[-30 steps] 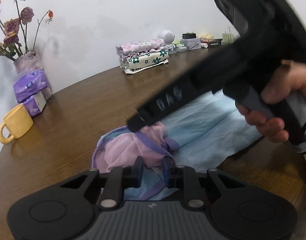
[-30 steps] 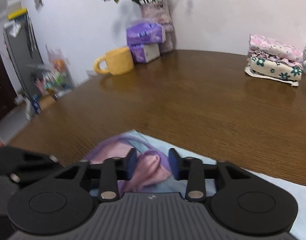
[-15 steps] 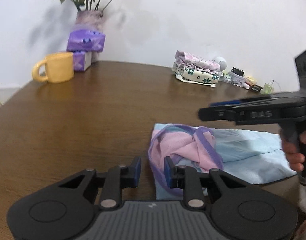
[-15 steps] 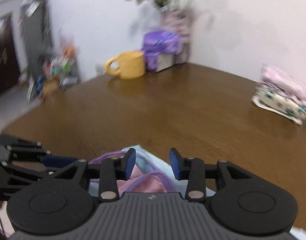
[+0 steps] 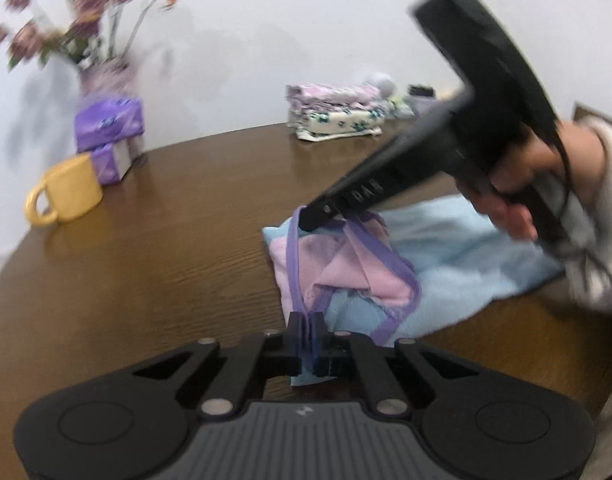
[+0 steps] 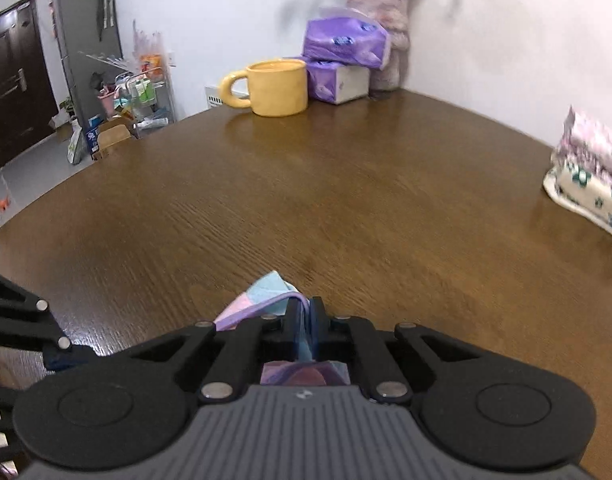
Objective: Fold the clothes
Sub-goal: 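Lift and fold the held pink end over the strip with both grippers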
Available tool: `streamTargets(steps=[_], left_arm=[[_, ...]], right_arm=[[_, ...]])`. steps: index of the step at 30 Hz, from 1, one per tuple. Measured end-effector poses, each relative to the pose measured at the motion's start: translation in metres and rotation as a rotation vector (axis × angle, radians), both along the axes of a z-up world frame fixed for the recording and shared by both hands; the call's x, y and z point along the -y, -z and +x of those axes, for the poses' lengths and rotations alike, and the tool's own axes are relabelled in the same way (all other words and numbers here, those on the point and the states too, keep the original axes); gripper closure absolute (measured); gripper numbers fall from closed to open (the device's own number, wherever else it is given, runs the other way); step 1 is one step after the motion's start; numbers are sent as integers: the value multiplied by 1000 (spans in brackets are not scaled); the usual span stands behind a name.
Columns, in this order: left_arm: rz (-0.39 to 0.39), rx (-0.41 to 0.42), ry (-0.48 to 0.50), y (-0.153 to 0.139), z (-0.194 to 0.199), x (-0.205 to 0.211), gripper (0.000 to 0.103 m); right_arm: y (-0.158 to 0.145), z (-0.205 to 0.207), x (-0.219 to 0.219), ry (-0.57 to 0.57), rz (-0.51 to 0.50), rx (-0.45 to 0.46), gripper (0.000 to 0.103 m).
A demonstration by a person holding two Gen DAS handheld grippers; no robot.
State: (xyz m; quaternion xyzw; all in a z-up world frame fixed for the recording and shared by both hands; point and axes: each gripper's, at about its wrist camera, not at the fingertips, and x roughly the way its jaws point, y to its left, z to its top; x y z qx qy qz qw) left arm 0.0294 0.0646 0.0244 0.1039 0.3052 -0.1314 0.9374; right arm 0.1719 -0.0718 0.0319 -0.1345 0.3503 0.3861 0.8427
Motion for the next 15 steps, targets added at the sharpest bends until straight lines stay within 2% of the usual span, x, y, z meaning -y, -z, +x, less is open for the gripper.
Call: streamTargets(steps=[6,8,10,15], left_arm=[[142,29,69,5,-1,20,100],[136,26,65,4,1,20,97],[94,19,59,1,2,14,93],[20,13,50,-6,8,0,91]], right_arm=[[11,9,2,36,-2,-20,96],[8,9,4,55,12,-20,89],[-4,-3,15,69,55,1,75],[-16,-31,11,2,150,17,73]])
